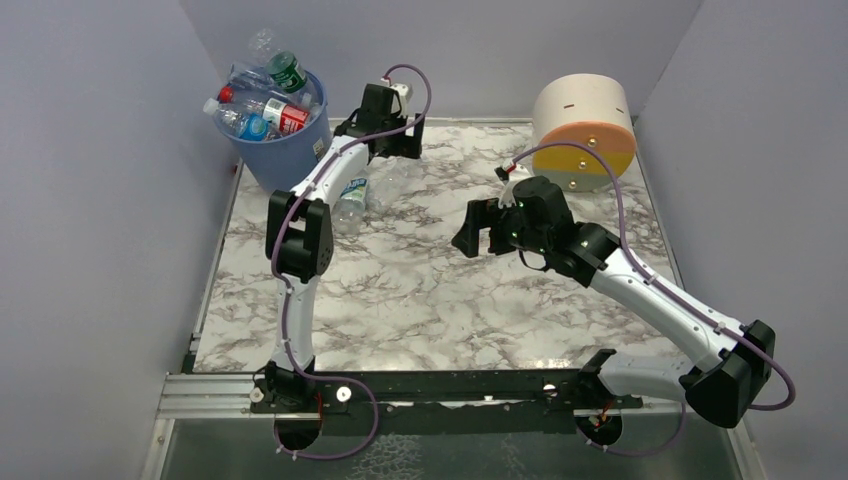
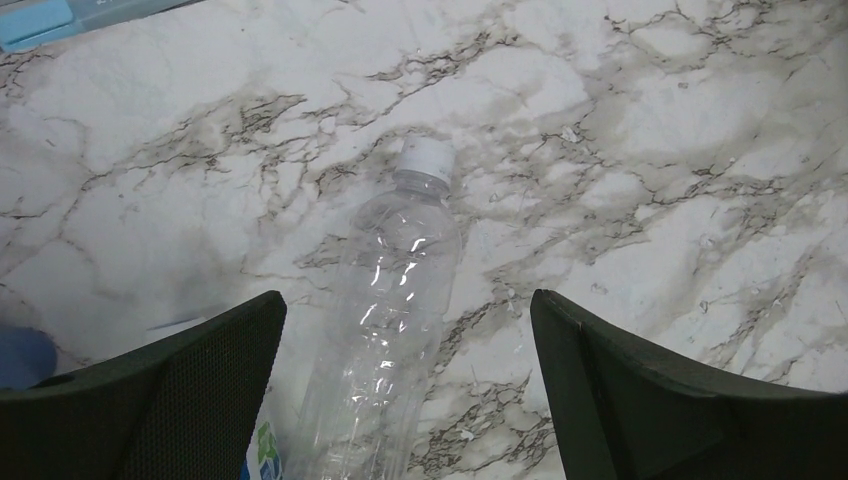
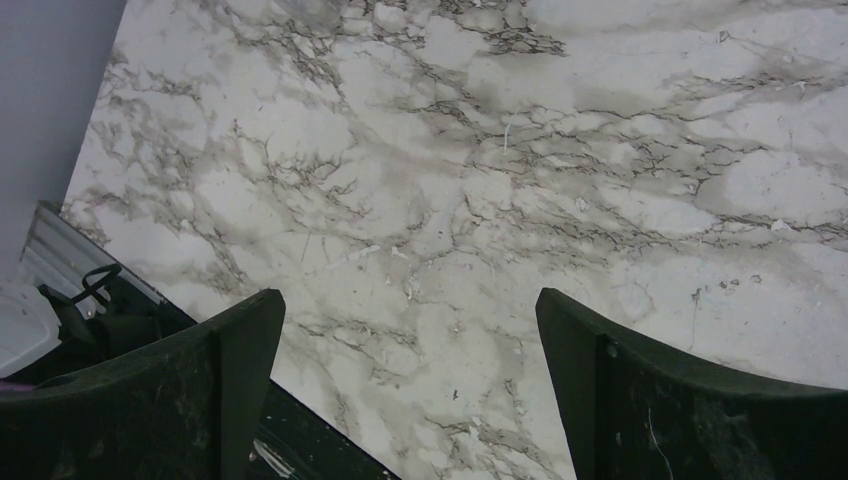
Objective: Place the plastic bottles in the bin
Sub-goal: Pick up the plastic bottle at the center of the board.
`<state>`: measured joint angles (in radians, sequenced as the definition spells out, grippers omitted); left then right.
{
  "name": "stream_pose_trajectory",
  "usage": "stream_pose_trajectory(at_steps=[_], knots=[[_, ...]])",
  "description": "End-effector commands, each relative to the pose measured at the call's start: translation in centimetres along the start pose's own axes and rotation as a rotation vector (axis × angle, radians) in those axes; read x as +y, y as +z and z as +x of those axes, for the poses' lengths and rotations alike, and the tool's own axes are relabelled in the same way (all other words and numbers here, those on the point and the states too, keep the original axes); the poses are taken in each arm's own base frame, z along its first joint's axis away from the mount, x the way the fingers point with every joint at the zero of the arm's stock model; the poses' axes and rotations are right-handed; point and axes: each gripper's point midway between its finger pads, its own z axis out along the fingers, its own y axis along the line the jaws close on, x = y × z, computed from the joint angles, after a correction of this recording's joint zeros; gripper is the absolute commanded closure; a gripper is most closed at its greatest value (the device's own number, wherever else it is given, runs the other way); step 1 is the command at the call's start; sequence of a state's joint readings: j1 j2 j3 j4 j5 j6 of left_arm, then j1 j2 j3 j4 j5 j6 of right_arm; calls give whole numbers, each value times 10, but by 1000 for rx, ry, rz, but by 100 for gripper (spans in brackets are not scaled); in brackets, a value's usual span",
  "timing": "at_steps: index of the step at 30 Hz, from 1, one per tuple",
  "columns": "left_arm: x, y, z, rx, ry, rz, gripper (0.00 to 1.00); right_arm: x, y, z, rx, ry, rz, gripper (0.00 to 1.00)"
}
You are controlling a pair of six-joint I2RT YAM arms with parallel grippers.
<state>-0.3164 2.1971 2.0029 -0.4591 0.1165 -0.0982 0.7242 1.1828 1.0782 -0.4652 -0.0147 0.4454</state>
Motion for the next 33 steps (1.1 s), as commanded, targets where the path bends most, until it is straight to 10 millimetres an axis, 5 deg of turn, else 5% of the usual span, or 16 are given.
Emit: stream_pose_trajectory(at_steps=[1,16,33], knots=[[0,16,15,39,32,22,1,-1,-5,1,-3,14,-7,1],[-5,45,71,147,47,23,1,2,3,7,23,25,-26,1],[-12,61,83,159,35,38,5,1,1,10,24,26,-26,1]])
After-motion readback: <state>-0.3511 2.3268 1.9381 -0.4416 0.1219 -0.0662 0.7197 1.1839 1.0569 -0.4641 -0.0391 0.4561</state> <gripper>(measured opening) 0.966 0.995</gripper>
